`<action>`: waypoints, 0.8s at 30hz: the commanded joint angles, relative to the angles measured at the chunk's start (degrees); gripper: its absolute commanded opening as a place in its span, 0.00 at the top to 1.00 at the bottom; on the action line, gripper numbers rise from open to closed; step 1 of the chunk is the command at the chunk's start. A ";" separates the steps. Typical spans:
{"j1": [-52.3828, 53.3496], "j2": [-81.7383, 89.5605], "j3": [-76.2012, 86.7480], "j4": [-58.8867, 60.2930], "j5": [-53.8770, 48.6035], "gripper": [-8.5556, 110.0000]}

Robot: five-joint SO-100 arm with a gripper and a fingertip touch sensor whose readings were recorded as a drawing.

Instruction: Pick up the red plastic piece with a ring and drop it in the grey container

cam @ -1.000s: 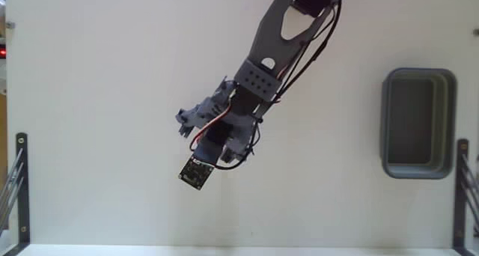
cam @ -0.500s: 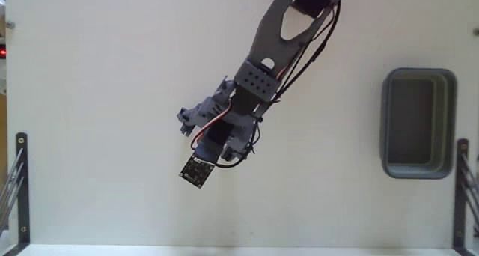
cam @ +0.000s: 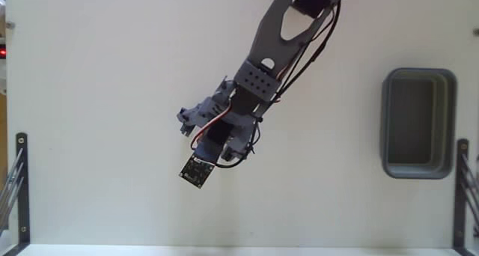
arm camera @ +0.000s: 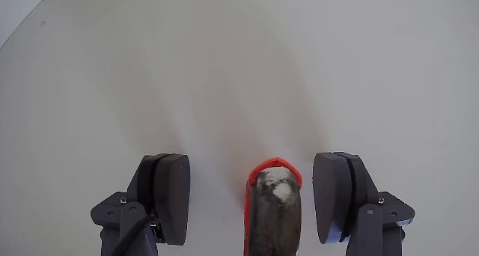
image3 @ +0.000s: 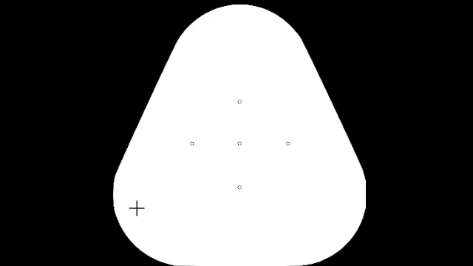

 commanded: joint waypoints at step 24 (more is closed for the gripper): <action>1.35 1.74 0.17 -0.46 0.09 0.08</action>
